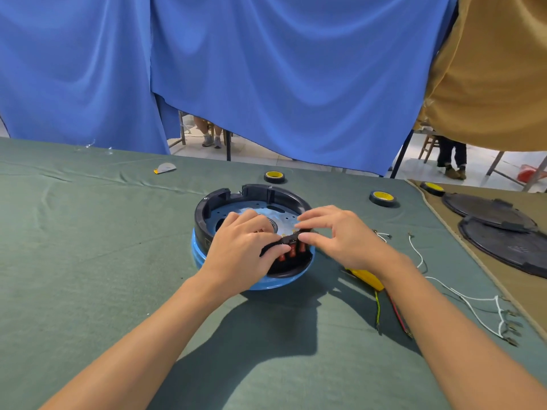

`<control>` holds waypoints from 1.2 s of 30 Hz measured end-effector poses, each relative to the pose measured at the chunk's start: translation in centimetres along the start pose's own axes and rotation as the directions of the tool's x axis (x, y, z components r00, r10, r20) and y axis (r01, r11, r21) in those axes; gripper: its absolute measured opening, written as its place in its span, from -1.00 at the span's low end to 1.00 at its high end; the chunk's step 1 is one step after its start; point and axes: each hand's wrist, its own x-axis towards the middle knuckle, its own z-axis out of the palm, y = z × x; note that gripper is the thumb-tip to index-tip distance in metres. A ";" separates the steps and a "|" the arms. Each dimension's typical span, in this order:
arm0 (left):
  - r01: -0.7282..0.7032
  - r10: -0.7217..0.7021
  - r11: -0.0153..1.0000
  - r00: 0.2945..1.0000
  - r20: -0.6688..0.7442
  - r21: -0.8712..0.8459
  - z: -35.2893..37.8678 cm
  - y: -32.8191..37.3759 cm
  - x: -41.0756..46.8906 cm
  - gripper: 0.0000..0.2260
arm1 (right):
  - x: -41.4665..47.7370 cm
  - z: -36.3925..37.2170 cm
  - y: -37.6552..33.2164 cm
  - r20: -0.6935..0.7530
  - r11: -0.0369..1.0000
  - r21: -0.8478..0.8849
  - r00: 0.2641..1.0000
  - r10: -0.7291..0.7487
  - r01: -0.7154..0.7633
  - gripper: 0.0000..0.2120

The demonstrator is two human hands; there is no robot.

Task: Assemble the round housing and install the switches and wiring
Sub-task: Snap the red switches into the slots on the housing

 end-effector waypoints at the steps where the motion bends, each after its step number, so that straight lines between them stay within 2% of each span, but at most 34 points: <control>1: -0.013 0.013 1.000 1.000 -0.001 -0.006 0.0 0.0 0.1 -0.80 | 0.0 0.1 0.2 0.019 1.000 -0.030 1.000 -0.005 0.005 -0.77; 5: -0.054 0.056 0.998 0.997 0.056 -0.044 -0.6 -0.9 0.1 -0.80 | -0.4 0.9 -0.1 -0.029 0.996 -0.086 0.999 -0.026 0.023 -0.79; 10: 0.040 -0.019 0.991 0.986 0.165 -0.128 -2.3 -3.5 -0.5 -0.84 | -1.3 2.3 -2.6 -0.228 0.948 -0.296 0.956 -0.186 0.114 -0.73; 12: 0.077 -0.050 0.990 0.976 0.210 -0.121 -2.8 -4.0 -0.5 -0.85 | -1.6 2.9 -3.6 -0.264 0.940 -0.326 0.944 -0.197 0.104 -0.73; 16: 0.091 -0.070 0.993 0.963 0.260 -0.069 -3.3 -4.0 -0.6 -0.85 | -1.9 2.3 -3.1 -0.132 0.975 -0.212 0.987 -0.092 0.062 -0.74; 18: 0.105 -0.084 0.991 0.970 0.229 -0.084 -3.2 -3.4 -0.6 -0.84 | -2.0 1.4 -2.1 -0.061 0.989 -0.140 0.997 -0.046 0.037 -0.71; 21: 0.113 -0.099 0.990 0.982 0.159 -0.083 -2.7 -2.2 -0.1 -0.83 | -2.3 0.6 -1.2 -0.015 0.991 -0.132 0.999 0.036 -0.038 -0.67; 23: 0.110 -0.095 0.990 0.983 0.157 -0.086 -2.3 -1.5 0.1 -0.83 | -2.5 1.0 -1.4 -0.043 0.990 -0.125 0.998 0.056 -0.061 -0.69; 27: 0.072 -0.014 0.976 0.963 0.268 -0.207 -2.2 -2.1 -0.3 -0.86 | -2.7 2.3 -2.2 -0.131 0.990 -0.122 0.990 0.053 -0.069 -0.73; 31: 0.145 -0.056 0.952 0.949 0.309 -0.271 -2.8 -3.4 -0.5 -0.76 | -2.7 2.5 -2.2 -0.169 0.990 -0.106 0.983 0.069 -0.088 -0.74; 36: 0.211 -0.109 0.925 0.944 0.312 -0.315 -3.1 -3.4 0.0 -0.79 | -2.7 2.7 -2.2 -0.179 0.989 -0.116 0.981 0.070 -0.092 -0.74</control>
